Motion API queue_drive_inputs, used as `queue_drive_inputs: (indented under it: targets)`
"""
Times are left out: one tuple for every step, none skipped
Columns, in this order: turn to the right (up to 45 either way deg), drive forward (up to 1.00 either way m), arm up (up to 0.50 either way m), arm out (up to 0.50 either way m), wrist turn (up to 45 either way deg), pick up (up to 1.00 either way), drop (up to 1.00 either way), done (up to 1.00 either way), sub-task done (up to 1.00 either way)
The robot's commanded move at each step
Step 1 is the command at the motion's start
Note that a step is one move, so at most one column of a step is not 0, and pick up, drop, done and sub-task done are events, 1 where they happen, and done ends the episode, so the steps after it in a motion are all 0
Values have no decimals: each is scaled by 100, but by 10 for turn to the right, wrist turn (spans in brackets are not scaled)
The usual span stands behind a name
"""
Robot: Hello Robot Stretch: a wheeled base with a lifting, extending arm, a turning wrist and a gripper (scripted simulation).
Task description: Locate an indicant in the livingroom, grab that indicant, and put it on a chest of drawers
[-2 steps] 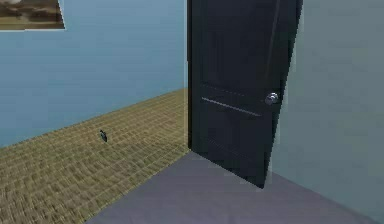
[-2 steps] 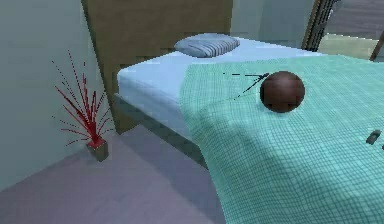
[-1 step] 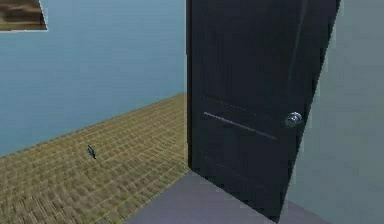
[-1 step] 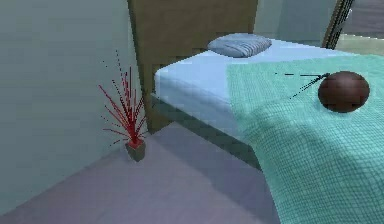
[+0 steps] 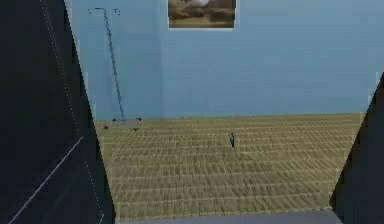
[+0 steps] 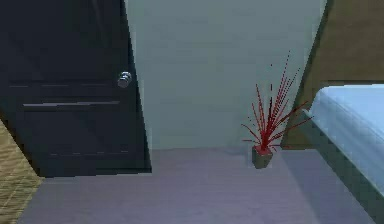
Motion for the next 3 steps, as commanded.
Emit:
queue_drive_inputs:
  targets:
    - [0, 55, 0, 0, 0, 0, 0, 0, 0]
    - [-240, 0, 0, 0, 0, 0, 0, 0, 0]
    - [0, 100, 0, 0, 0, 0, 0, 0, 0]
